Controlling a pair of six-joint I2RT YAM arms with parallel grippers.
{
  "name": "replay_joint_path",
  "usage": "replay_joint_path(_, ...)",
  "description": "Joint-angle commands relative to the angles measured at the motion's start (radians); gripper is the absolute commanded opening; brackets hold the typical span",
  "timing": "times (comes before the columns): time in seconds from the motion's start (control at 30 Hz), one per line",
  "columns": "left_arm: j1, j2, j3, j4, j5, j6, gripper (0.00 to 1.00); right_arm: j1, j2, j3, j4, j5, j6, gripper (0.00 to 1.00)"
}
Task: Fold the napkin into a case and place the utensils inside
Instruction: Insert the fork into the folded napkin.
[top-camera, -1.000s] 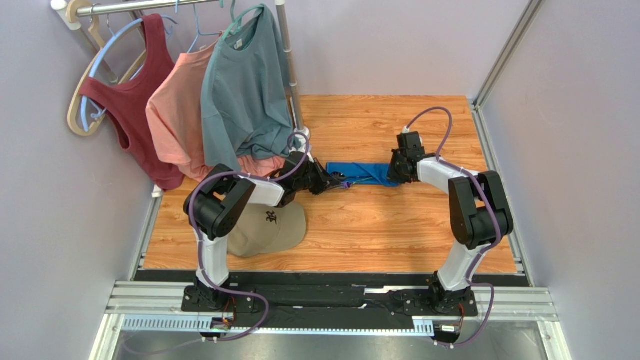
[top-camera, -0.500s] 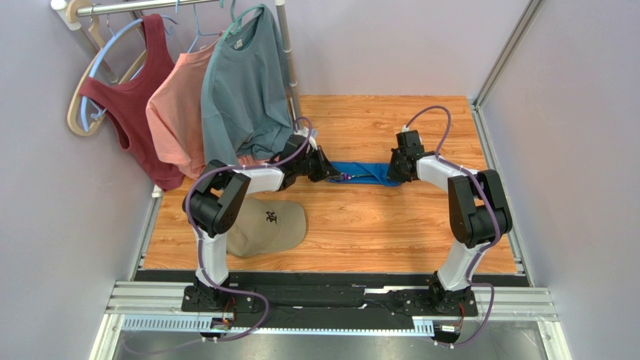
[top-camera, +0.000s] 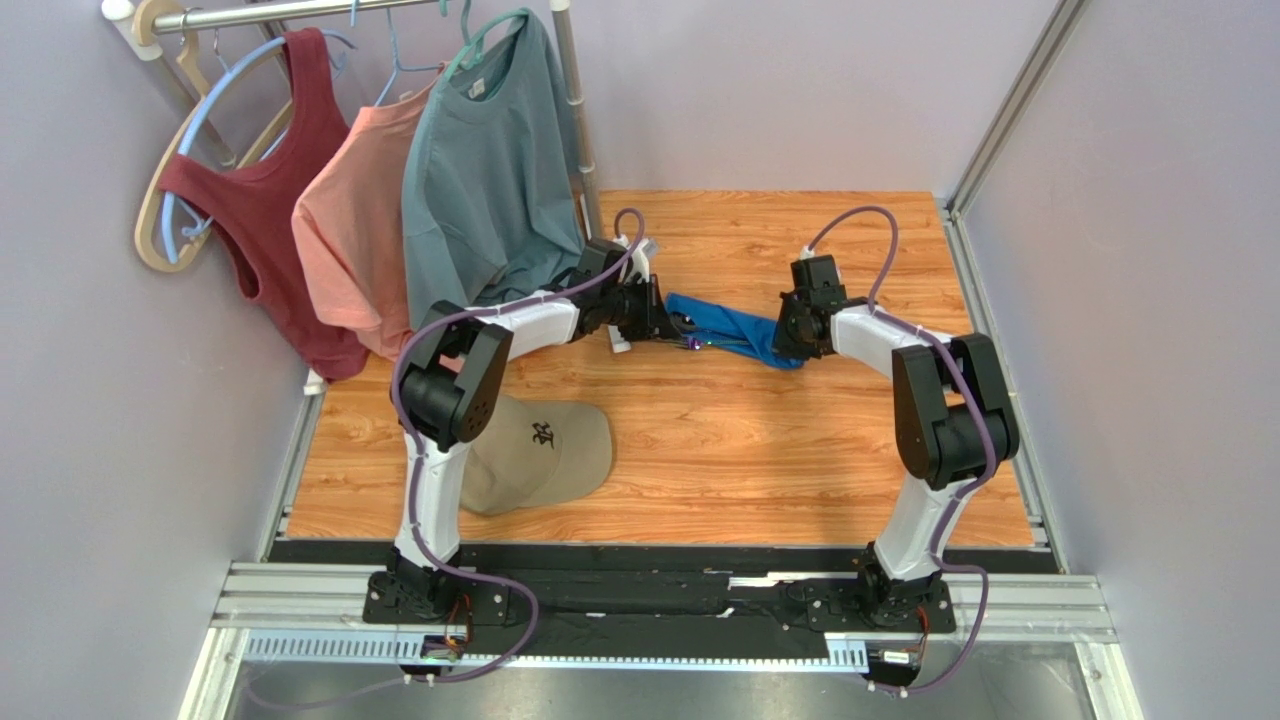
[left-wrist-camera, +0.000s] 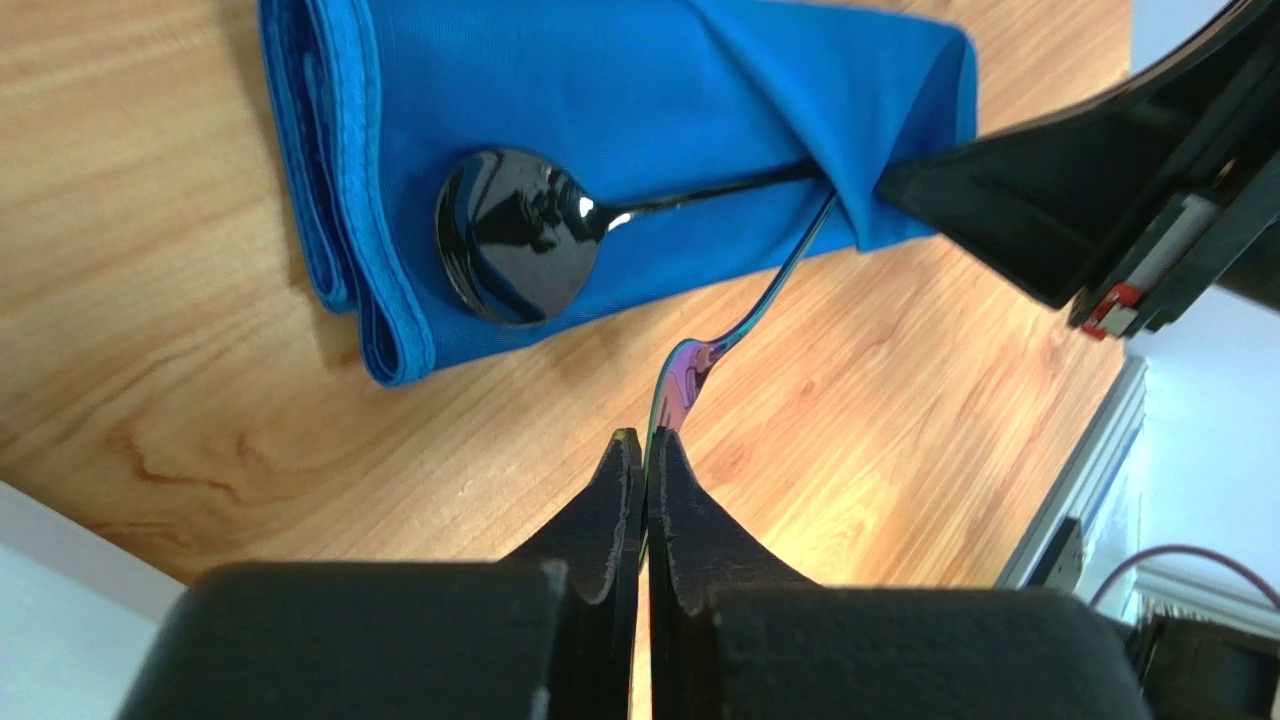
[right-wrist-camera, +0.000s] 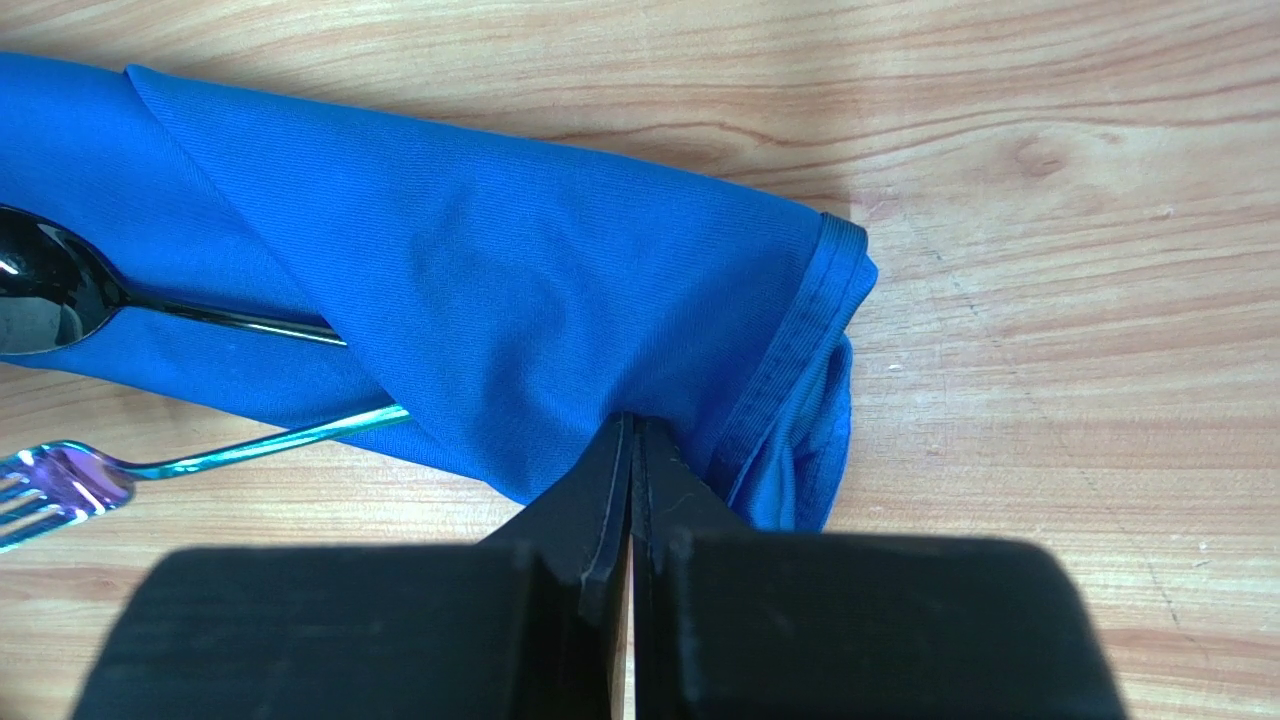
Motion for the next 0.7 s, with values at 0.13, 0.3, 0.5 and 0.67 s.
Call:
replay_joint_path(0.13,-0.009,-0.016,0.017,-0.117,-0.029,0.115,0.00,0.005,-0.012,0.066,-0.082,-0.042,-0.024,0.00)
replay_joint_path(0.3,-0.009,-0.018,0.033,-0.147,-0.023,0.117,0.00,0.012,-0.011,0.158,-0.102,-0.056,-0.028,0.02)
replay_joint_path(0.5,-0.007,-0.024,0.031,-0.157,-0.019,0.111,0.00,0.022,0.124,0.377,-0.137,-0.137,-0.031,0.06)
replay_joint_path(0.67,-0.009,-0.032,0.034,-0.154,-0.011,0.097,0.00,0.049,0.280,0.521,-0.116,-0.209,0.002,0.06)
